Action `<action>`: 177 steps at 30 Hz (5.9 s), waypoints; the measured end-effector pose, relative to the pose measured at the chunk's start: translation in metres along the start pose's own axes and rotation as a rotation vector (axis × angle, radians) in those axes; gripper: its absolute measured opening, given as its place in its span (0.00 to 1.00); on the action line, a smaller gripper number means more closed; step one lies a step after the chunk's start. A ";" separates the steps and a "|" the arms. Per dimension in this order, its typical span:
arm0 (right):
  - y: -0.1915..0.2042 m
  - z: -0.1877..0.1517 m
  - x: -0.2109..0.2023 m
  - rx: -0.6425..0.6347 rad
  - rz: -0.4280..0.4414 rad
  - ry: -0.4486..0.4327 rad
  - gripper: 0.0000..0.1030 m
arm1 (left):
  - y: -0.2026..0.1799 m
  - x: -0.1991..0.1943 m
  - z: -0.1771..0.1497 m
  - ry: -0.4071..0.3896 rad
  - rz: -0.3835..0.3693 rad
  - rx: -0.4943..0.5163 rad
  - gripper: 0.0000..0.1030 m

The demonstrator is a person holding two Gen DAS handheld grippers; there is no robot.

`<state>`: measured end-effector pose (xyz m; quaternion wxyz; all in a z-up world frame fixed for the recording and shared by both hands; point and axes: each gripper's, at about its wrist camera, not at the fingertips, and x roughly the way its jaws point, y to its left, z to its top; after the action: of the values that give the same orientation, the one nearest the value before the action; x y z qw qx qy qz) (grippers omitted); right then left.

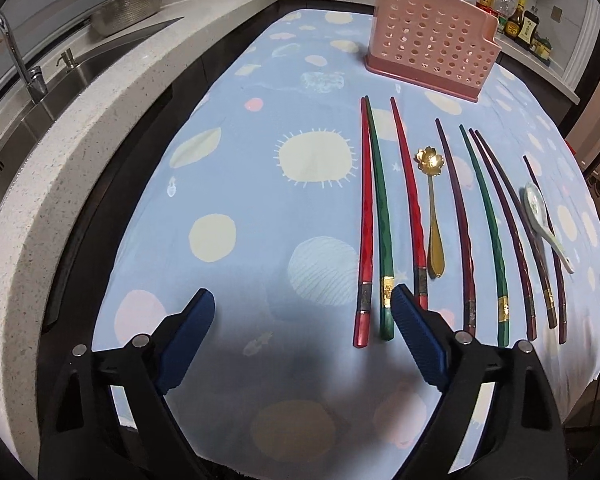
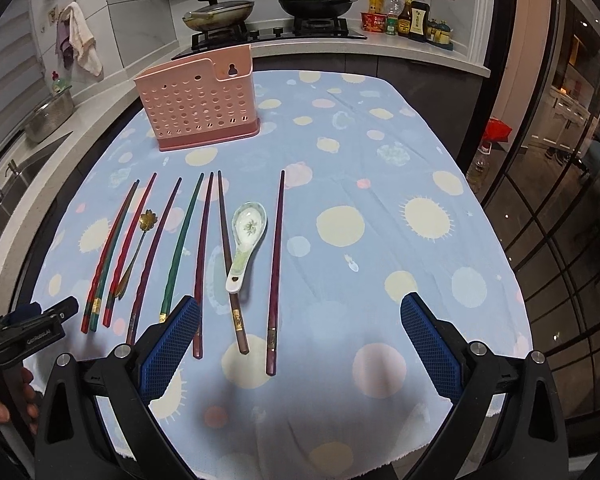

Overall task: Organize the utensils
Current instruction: 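Close the left tool on a red chopstick while the right tool grasps a dark-red chopstick, then lift both chopsticks and carry them over the pink holder with both tools, then lower both chopsticks into the pink holder and open both tools, then withdraw both open tools from the holder back toward the utensils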

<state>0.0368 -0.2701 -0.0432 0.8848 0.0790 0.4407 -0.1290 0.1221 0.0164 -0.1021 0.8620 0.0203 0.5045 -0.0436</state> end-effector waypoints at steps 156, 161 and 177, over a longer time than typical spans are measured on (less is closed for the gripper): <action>0.004 0.165 0.024 0.014 0.163 -0.194 0.57 | 0.003 -0.070 0.183 -0.364 -0.146 -0.080 0.72; -0.007 0.111 0.025 0.030 0.124 -0.137 0.57 | 0.004 -0.054 0.129 -0.282 -0.144 -0.079 0.72; -0.006 0.017 0.050 0.059 0.161 0.057 0.57 | -0.008 -0.004 0.017 -0.057 -0.147 -0.009 0.60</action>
<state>0.0773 -0.2879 -0.0730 0.8767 0.1438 0.4540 -0.0683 0.1336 0.0071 -0.0901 0.8706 -0.0218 0.4802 -0.1049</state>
